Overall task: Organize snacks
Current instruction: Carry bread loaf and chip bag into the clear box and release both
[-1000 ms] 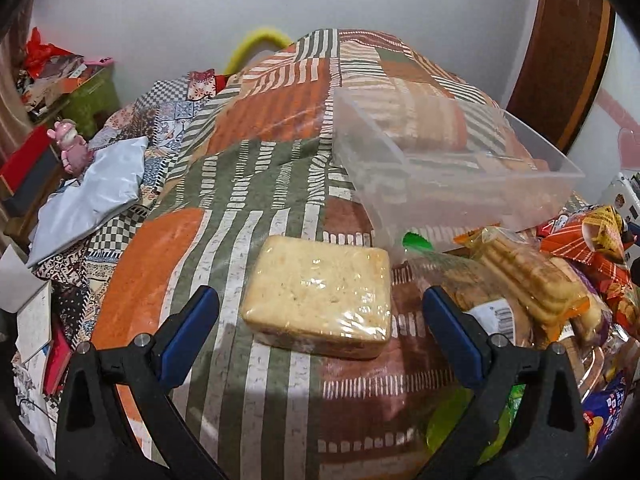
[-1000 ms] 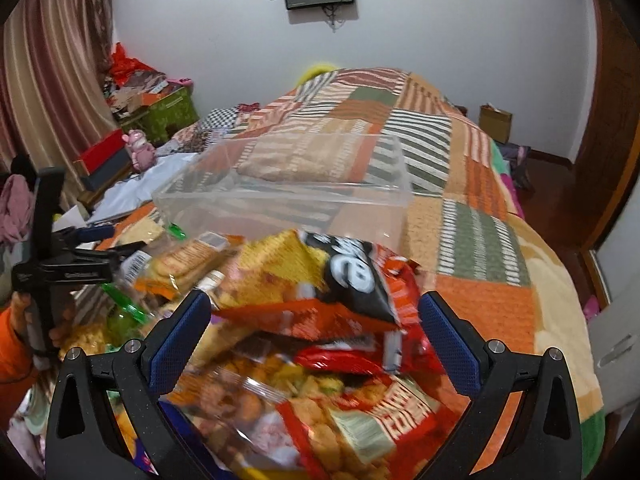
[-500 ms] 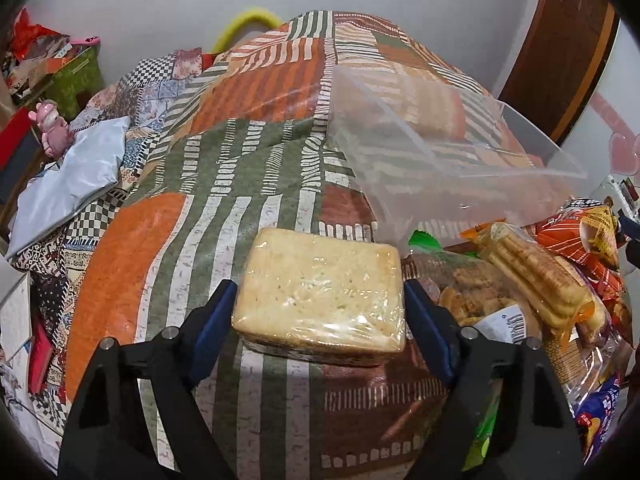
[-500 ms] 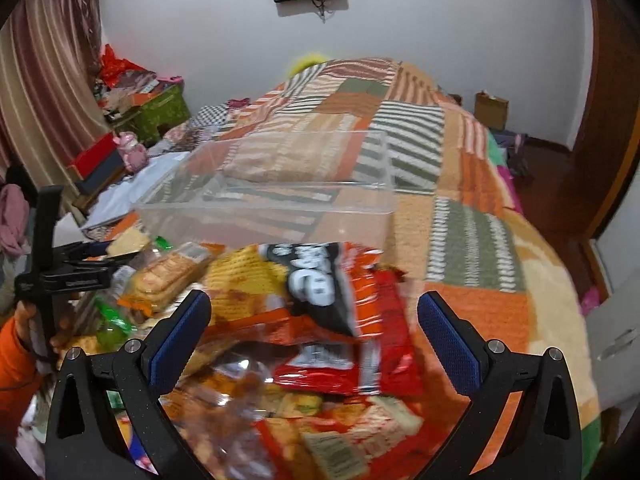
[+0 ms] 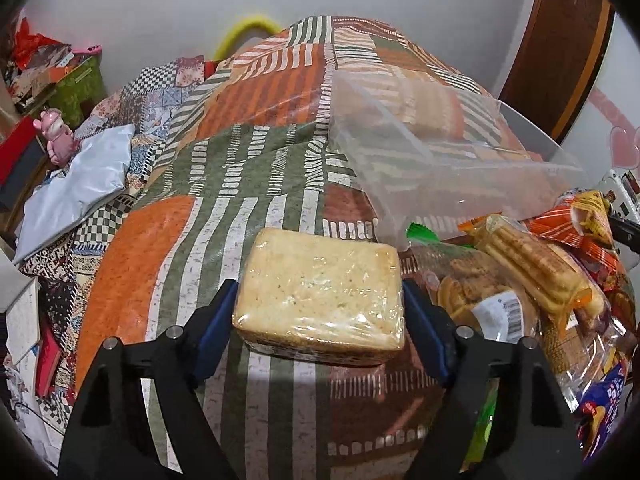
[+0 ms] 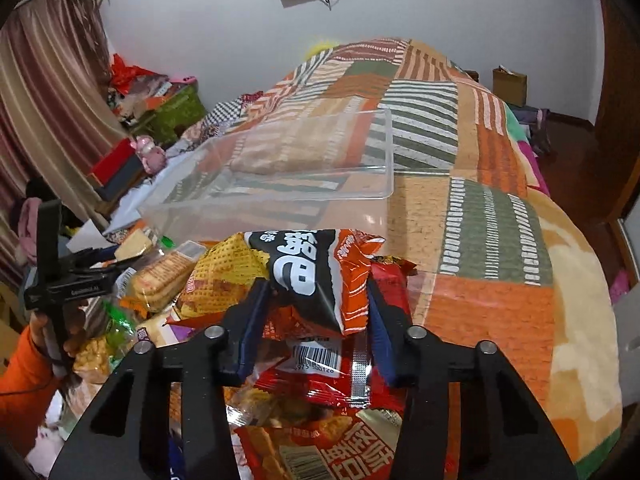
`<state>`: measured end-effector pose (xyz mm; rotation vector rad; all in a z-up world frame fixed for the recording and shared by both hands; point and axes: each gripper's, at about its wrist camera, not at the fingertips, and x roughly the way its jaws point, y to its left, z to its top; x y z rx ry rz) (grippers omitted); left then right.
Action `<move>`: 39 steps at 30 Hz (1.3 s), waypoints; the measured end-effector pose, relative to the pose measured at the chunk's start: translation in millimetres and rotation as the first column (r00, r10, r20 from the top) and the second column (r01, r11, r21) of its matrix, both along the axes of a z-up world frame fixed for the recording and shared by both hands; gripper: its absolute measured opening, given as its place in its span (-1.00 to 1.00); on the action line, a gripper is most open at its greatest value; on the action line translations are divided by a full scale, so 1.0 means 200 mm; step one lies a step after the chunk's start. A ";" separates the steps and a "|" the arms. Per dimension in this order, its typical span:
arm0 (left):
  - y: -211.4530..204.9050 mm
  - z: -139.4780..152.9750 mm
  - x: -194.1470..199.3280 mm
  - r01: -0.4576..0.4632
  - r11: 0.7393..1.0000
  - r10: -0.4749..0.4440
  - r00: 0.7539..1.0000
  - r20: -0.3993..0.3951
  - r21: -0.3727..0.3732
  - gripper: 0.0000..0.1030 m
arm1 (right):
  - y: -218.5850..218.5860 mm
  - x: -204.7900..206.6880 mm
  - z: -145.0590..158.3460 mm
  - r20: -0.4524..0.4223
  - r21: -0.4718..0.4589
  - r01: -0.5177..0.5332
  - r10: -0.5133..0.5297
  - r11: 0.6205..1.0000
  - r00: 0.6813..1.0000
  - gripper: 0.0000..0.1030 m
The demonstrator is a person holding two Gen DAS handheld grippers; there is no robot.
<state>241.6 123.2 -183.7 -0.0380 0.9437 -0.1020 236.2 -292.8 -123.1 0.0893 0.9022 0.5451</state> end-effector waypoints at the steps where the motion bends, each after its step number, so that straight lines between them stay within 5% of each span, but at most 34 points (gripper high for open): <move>1: 0.00 0.00 -0.01 0.002 1.000 -0.002 1.000 0.005 0.004 0.53 | 0.00 0.00 0.00 0.005 0.003 -0.005 0.005 1.000 1.000 -0.29; 22: -0.04 0.42 -0.20 -0.024 0.999 0.032 0.980 0.198 -0.043 0.53 | -0.03 -0.16 0.23 0.203 0.035 0.007 -0.013 0.999 0.979 -0.49; 39: -0.20 0.60 -0.05 0.023 0.995 0.002 0.969 0.249 -0.096 0.53 | -0.06 -0.09 0.37 0.275 0.084 0.018 -0.041 0.996 0.961 -0.54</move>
